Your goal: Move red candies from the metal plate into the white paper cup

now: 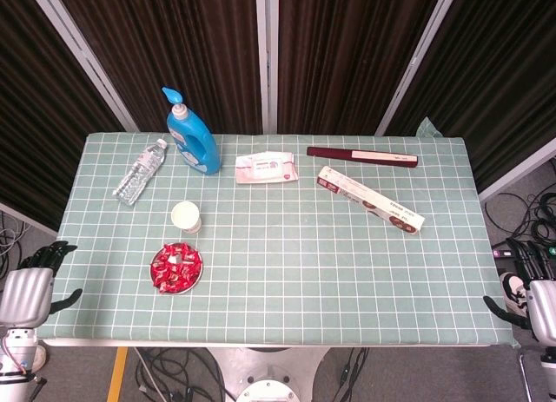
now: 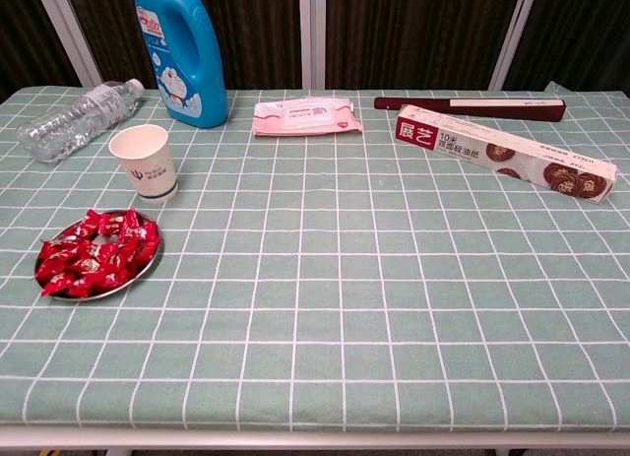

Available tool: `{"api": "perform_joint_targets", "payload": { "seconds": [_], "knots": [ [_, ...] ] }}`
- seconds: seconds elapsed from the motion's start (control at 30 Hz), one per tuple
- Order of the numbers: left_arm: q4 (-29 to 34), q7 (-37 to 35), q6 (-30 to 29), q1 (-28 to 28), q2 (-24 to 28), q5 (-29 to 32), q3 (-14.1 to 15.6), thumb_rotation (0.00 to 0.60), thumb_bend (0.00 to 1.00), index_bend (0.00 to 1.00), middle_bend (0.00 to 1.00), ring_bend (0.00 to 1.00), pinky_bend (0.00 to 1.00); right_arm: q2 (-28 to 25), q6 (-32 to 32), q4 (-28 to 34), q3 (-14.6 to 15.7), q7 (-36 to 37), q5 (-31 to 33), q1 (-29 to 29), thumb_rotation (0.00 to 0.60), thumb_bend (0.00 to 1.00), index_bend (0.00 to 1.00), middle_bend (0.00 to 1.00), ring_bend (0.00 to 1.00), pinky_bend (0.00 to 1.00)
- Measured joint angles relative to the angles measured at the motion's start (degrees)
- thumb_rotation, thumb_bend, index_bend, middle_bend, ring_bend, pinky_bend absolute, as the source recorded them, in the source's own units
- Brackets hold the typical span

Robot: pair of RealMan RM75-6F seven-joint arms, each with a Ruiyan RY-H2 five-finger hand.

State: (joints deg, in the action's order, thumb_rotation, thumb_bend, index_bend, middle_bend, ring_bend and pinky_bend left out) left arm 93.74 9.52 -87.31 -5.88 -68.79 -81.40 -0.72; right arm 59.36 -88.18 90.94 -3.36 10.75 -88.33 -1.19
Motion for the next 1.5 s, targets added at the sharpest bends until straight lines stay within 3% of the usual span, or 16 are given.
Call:
{"api": "perform_joint_targets", "payload": {
  "seconds": [0.3,0.4,0.5,0.6,0.67,0.93,1.13,1.5],
  "knots": [
    [0.78,0.95,-0.33,0.53,-0.21,-1.12,-0.18,0.6,0.17,0.29,0.29,0.25,0.37,-0.19,0.83,-0.46,-0.14,0.87,-0.23,-0.81,0.6,0.1,0.0,0.1,0.05,0.32],
    [0.78,1.21,0.03,0.41,-0.23,-1.31,-0.31,0.6,0.17,0.29,0.29,0.28,0.42,-0.13,0.71,-0.81,-0.19,1.23,-0.17,-0.82,0.6,0.1,0.0,0.1,0.05,0.32],
    [0.63,1.71,0.19,0.09,-0.22,-1.98,-0.49,0.6,0.17,0.29,0.29,0.44,0.6,-0.13,0.82,-1.07,-0.17,1.35,-0.25,-0.96,0.6,0.1,0.0,0.1,0.05,0.32],
    [0.02,1.94,0.41,-0.56,-0.35,-3.25,-0.74,0.6,0.17,0.29,0.29,0.72,0.95,-0.17,0.89,-1.19,-0.23,1.44,-0.33,-1.15,0.6,0.1,0.0,0.1,0.05,0.32],
    [-0.32,1.47,1.28,-1.21,-0.34,-4.09,-0.7,0.6,0.17,0.29,0.3,0.83,1.0,-0.23,0.99,-1.18,-0.28,1.47,-0.34,-1.28,0.6,0.1,0.0,0.1,0.05,0.32],
    [-3.72,1.19,9.91,-6.62,-1.0,-8.59,0.64,0.6,0.18,0.32,0.36,0.9,1.0,-0.6,1.41,-0.95,-0.34,1.22,-0.48,-1.78,0.6,0.1,0.0,0.1,0.05,0.32],
    [-7.01,2.87,17.15,-11.7,-4.43,-12.6,2.21,0.6,0.26,0.36,0.4,0.91,1.0,-0.7,1.85,-0.67,-0.33,0.7,0.1,-1.86,0.6,0.1,0.0,0.1,0.05,0.32],
    [-11.57,9.57,26.88,-17.6,-12.26,-10.85,1.97,0.6,0.29,0.38,0.41,0.93,1.0,-0.75,2.15,-0.76,-0.22,0.75,0.98,-1.66,0.6,0.1,0.0,0.1,0.05,0.32]
  ]
}}
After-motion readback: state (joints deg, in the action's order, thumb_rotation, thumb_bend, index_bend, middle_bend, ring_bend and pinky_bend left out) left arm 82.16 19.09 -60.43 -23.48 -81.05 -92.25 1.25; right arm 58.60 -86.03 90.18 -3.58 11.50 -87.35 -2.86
